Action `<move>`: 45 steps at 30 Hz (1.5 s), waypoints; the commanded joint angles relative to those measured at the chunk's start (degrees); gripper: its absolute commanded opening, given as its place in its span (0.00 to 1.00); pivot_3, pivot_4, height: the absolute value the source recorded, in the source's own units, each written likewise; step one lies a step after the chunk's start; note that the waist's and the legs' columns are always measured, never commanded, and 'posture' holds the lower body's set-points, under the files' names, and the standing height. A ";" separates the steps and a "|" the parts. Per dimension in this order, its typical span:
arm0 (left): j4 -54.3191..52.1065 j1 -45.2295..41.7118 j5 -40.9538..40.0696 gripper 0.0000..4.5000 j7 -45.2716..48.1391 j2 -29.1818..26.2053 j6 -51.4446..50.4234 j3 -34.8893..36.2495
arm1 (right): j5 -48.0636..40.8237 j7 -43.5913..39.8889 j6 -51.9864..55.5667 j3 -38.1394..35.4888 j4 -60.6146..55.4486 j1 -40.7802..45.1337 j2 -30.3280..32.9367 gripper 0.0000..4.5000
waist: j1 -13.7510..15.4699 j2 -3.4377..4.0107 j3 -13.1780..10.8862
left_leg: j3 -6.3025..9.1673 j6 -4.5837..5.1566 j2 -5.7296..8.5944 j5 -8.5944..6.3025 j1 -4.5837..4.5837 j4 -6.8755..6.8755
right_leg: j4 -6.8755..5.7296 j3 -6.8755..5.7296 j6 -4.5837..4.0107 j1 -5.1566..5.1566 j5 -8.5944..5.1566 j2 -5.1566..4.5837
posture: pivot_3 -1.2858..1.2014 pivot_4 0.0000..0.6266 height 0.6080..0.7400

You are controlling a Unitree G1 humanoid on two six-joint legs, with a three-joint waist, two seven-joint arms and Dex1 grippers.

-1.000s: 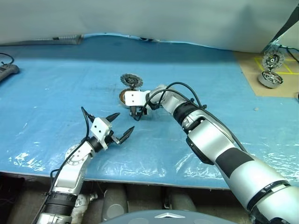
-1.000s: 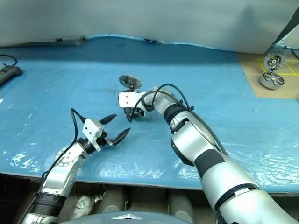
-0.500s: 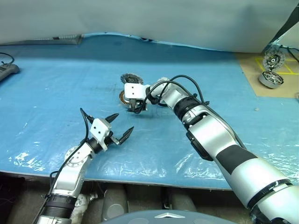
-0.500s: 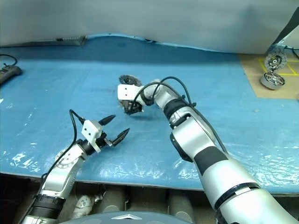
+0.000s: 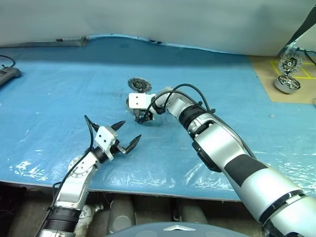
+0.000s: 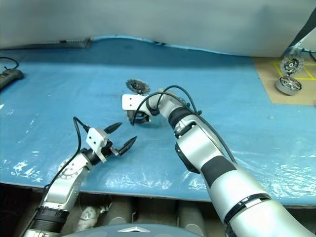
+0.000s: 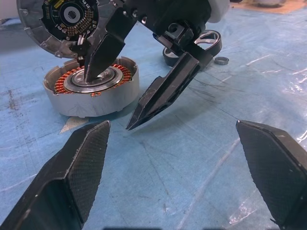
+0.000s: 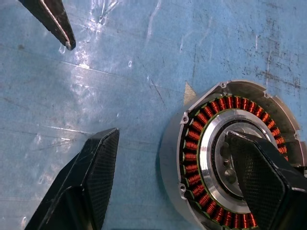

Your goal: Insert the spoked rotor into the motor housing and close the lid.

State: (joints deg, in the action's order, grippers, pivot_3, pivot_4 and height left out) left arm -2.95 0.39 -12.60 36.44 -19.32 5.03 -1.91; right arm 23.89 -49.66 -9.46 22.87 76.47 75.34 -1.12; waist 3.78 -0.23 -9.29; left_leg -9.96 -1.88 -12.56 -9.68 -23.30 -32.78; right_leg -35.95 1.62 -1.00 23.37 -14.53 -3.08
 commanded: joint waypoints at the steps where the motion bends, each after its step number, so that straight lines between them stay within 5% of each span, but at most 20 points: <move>1: -1.81 0.23 -0.31 1.00 -0.27 0.24 1.24 0.39 | -1.44 0.31 0.05 -1.91 -0.79 0.58 0.30 0.85 | 0.01 0.00 0.00 | 0.00 0.00 0.00 0.00 0.00 0.00 | 0.00 0.00 0.00 0.00 0.00 0.00 | 0.52 0.24 1.00; 24: -2.10 0.15 -0.25 1.00 -0.11 0.01 0.86 0.40 | 3.44 3.52 3.01 1.45 0.50 -1.90 -0.23 0.85 | 0.04 0.04 -0.02 | 0.00 -0.02 0.00 0.01 0.06 0.00 | -0.03 0.01 0.00 -0.04 0.00 0.00 | 0.52 0.24 1.00; 31: -2.26 0.56 -0.17 1.00 -0.64 0.08 1.01 0.54 | 4.81 4.91 5.69 2.51 0.94 -2.66 -0.31 0.45 | 0.14 0.08 0.01 | 0.00 -0.03 0.02 0.01 0.10 0.00 | 0.00 0.01 0.00 -0.10 0.00 -0.01 | 0.52 0.24 1.00; 45: -1.96 0.39 -0.21 1.00 -0.91 0.00 1.25 0.72 | 3.65 -3.11 6.73 2.74 -2.97 -6.23 4.28 0.44 | 0.41 0.12 0.04 | 0.00 -0.03 0.03 0.01 0.14 0.01 | 0.04 -0.02 0.01 -0.20 0.00 -0.04 | 0.52 0.24 1.00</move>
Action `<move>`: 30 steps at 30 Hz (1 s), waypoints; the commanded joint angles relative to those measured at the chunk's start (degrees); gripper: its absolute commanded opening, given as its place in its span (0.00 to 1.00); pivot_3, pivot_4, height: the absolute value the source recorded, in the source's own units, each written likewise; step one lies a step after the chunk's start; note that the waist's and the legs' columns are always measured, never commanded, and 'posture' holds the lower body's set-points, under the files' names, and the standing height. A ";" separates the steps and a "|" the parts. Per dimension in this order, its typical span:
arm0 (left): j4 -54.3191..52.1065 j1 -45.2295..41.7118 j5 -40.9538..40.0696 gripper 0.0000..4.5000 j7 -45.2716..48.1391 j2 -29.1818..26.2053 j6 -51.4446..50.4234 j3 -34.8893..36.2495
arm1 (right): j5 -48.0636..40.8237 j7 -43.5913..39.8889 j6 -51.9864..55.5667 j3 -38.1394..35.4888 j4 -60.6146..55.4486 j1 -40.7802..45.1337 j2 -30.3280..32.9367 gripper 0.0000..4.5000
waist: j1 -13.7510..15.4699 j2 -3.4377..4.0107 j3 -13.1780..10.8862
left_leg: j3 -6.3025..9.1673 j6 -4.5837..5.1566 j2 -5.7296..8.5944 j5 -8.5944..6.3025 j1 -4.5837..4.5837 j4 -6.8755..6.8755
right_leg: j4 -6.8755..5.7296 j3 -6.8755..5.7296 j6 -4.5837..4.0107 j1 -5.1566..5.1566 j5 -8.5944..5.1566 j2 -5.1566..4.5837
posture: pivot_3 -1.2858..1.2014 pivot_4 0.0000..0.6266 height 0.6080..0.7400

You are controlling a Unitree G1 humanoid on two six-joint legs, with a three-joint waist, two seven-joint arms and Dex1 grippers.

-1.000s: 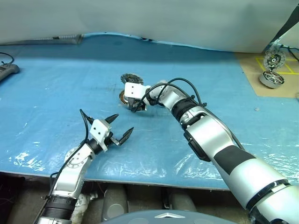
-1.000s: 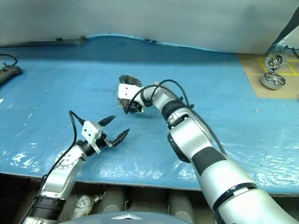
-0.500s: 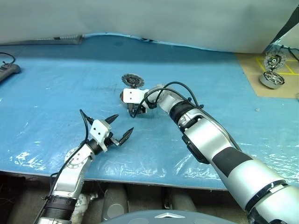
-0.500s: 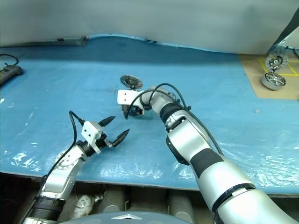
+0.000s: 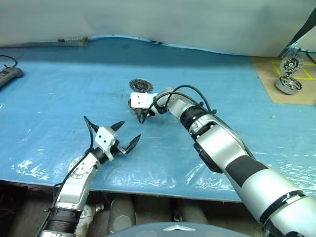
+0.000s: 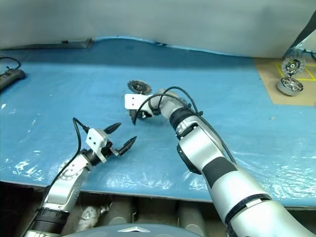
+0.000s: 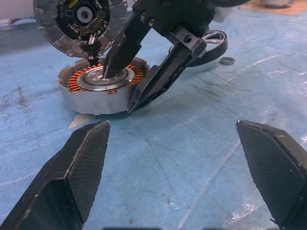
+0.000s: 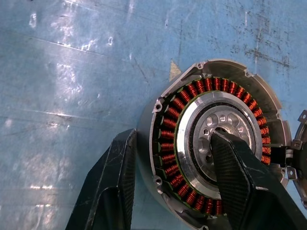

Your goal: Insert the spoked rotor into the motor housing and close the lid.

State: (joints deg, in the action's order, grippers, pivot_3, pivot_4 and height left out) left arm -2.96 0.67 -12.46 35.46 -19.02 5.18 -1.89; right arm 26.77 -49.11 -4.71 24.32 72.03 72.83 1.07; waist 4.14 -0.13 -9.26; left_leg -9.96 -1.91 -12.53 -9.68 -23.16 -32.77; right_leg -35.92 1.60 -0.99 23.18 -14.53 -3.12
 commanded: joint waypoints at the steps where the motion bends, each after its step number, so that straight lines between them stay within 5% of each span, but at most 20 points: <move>1: -1.99 0.14 -0.40 1.00 0.14 -0.37 1.04 0.72 | 0.53 -4.45 2.27 1.25 0.60 -4.37 2.55 0.44 | 0.13 0.05 0.03 | 0.00 0.00 0.01 0.00 0.02 -0.01 | 0.00 0.00 0.00 -0.01 0.00 -0.01 | 0.52 0.24 1.00; 5: -2.09 0.02 -0.64 1.00 0.45 -0.56 0.73 0.71 | -0.75 -7.99 4.21 1.23 -7.52 -9.73 5.77 0.44 | 0.43 0.07 0.10 | 0.00 0.04 0.02 -0.03 0.17 -0.02 | 0.01 -0.04 0.00 -0.23 0.00 -0.07 | 0.52 0.24 1.00; 17: -2.52 -0.08 -1.33 1.00 1.82 -1.17 -0.34 0.61 | -1.34 -12.50 28.32 2.19 -57.11 -36.22 16.96 0.44 | 1.44 -0.29 0.52 | -0.01 0.03 0.18 -0.03 0.99 0.27 | 0.32 0.08 0.22 -0.95 -0.14 -0.10 | 0.52 0.24 1.00; 30: 0.12 -0.75 -1.16 1.00 3.72 -0.86 0.66 0.22 | -5.74 -11.50 47.43 1.69 -80.15 -41.88 19.26 0.44 | 1.29 -0.30 0.53 | -0.06 -0.04 0.37 0.00 1.10 0.86 | 0.72 0.24 0.55 -0.87 -0.09 -0.15 | 0.52 0.24 1.00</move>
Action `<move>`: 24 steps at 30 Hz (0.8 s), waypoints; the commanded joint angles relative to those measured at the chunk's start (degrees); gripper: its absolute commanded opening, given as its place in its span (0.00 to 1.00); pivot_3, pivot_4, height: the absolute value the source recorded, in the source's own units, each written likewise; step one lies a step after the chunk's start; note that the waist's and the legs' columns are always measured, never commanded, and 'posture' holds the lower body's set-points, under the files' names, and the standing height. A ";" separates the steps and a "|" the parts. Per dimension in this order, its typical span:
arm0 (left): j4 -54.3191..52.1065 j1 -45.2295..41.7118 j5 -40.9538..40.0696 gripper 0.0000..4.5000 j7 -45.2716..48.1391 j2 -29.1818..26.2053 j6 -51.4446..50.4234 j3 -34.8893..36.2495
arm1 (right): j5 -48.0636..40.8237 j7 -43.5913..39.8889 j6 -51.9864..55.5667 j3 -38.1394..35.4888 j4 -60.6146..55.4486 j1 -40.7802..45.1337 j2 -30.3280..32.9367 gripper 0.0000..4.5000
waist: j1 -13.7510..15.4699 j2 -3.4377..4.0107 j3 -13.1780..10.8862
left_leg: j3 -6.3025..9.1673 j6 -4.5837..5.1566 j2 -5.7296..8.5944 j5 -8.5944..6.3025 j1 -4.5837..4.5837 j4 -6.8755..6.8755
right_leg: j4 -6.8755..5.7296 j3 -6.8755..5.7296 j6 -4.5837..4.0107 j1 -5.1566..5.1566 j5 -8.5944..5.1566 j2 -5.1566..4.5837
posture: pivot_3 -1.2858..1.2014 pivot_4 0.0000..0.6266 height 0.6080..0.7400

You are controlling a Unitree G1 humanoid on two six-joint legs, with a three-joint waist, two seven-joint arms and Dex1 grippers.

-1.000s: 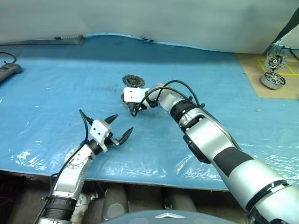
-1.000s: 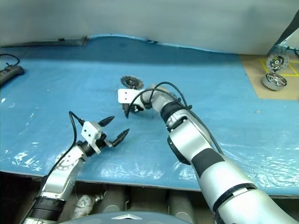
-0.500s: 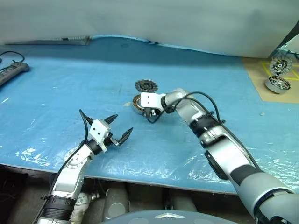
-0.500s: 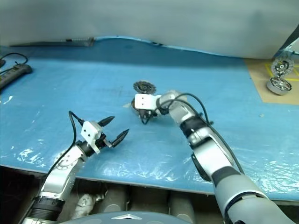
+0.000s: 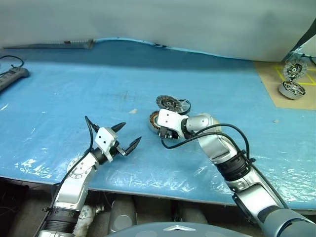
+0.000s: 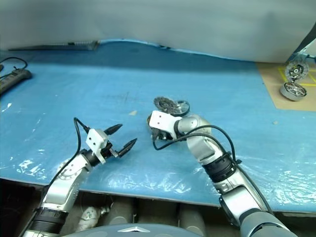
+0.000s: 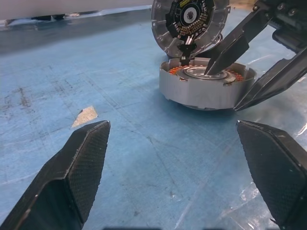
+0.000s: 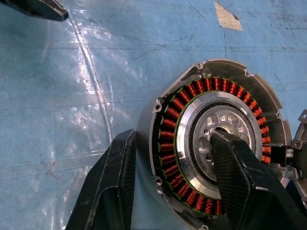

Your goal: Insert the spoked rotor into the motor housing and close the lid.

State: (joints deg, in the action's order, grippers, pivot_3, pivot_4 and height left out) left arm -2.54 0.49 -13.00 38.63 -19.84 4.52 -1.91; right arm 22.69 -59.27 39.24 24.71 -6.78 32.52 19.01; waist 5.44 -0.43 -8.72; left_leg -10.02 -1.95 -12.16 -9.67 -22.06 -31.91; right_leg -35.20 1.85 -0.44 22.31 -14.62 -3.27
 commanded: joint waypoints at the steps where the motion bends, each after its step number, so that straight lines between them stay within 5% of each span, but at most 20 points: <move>1: -0.16 -0.62 -0.61 1.00 0.65 -0.01 1.38 0.25 | -2.03 -1.20 3.97 1.53 -1.78 -1.53 1.61 0.44 | -0.01 0.00 0.00 | 0.00 0.00 0.00 0.00 0.00 0.03 | 0.00 0.00 0.00 0.02 0.00 0.00 | 0.52 0.24 1.00; 9: 1.13 -1.20 -0.52 1.00 1.22 0.08 2.06 0.32 | -6.72 -1.81 4.78 2.47 -6.12 -2.62 4.54 0.44 | -0.15 0.00 0.00 | 0.01 -0.02 0.02 0.00 0.00 0.11 | 0.01 0.00 0.01 0.05 0.00 0.00 | 0.52 0.24 1.00; 16: 0.66 -1.29 -0.53 1.00 1.45 -0.16 1.69 0.38 | -11.95 -3.06 6.03 0.64 -9.62 -0.86 7.06 0.96 | -0.14 0.01 -0.06 | 0.00 -0.03 0.02 0.00 -0.04 0.11 | 0.01 0.02 0.01 0.10 0.01 -0.01 | 0.52 0.24 1.00; 24: 0.29 -1.46 -1.04 1.00 2.41 -0.73 1.32 0.44 | -20.15 -5.44 12.32 -4.30 -16.84 1.29 12.67 0.96 | -0.12 0.02 -0.10 | 0.01 -0.03 0.09 0.00 -0.06 0.11 | 0.00 0.02 0.02 0.12 0.02 0.01 | 0.52 0.24 1.00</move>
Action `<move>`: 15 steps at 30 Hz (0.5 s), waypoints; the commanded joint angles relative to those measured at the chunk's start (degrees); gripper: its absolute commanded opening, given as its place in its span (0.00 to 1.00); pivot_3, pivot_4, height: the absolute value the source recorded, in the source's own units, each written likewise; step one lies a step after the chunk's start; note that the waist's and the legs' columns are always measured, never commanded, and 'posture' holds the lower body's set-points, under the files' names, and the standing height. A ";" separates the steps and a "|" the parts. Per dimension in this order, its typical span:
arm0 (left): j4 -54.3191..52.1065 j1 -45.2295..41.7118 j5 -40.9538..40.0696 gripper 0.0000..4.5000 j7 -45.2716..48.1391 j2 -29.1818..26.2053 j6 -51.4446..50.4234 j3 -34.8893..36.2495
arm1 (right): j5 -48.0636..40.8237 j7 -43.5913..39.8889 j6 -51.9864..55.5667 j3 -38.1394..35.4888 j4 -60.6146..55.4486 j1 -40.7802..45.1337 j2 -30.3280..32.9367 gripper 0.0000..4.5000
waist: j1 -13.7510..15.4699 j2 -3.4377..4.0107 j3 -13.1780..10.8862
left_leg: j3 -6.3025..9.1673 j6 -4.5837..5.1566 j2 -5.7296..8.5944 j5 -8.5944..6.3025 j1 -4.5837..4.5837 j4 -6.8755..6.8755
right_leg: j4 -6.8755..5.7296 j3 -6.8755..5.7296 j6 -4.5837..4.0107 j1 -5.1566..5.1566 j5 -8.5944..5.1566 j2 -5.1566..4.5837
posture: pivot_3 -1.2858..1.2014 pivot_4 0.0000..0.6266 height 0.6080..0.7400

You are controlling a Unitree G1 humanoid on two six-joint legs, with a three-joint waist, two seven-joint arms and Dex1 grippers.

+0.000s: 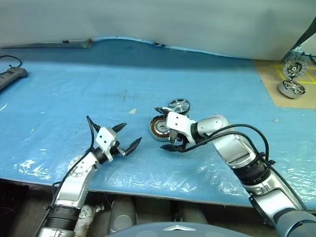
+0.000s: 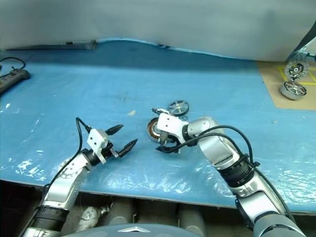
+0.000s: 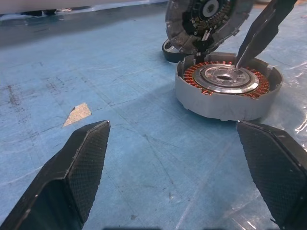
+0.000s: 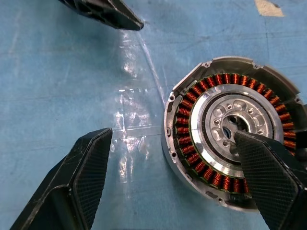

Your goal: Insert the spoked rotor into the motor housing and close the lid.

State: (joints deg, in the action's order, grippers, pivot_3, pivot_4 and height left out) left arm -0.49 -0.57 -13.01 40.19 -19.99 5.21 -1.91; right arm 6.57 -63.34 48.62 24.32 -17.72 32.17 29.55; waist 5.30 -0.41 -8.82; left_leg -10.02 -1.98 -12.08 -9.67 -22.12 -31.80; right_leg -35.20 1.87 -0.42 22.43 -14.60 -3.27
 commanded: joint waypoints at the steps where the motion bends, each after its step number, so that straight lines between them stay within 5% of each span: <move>1: -1.77 -0.42 -1.12 1.00 1.06 -0.66 0.58 0.47 | -5.41 -1.73 3.83 -4.79 -7.03 1.60 3.09 0.96 | 0.06 0.00 0.00 | 0.00 0.00 0.11 0.00 0.00 0.00 | 0.00 0.00 0.00 0.00 0.00 0.00 | 0.52 0.24 1.00; 10: -1.81 -1.62 -1.84 1.00 3.15 -1.17 -0.46 -0.14 | -14.18 -1.25 3.01 -15.10 -7.58 -8.06 13.94 0.96 | 0.23 -0.01 -0.01 | 0.00 0.01 0.18 0.00 0.02 0.00 | 0.01 -0.01 -0.01 -0.06 -0.01 -0.05 | 0.52 0.24 1.00; 15: -1.69 -2.56 -1.93 1.00 3.84 -1.43 -1.00 -0.35 | -12.01 11.50 -3.52 -18.12 2.73 -11.74 7.85 0.96 | -0.34 -0.01 -0.02 | -0.01 0.01 0.18 0.00 0.05 -0.01 | -0.02 0.05 -0.05 -0.01 -0.02 -0.02 | 0.52 0.24 1.00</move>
State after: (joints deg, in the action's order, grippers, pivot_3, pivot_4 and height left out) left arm -0.55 -2.42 -14.26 43.52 -21.01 4.26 -2.37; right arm -6.29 -57.28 48.36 8.49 -17.72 20.55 39.96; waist 4.96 -0.42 -8.83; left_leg -10.05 -1.96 -11.89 -9.67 -22.08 -31.84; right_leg -35.26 1.91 -0.50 22.44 -14.63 -3.29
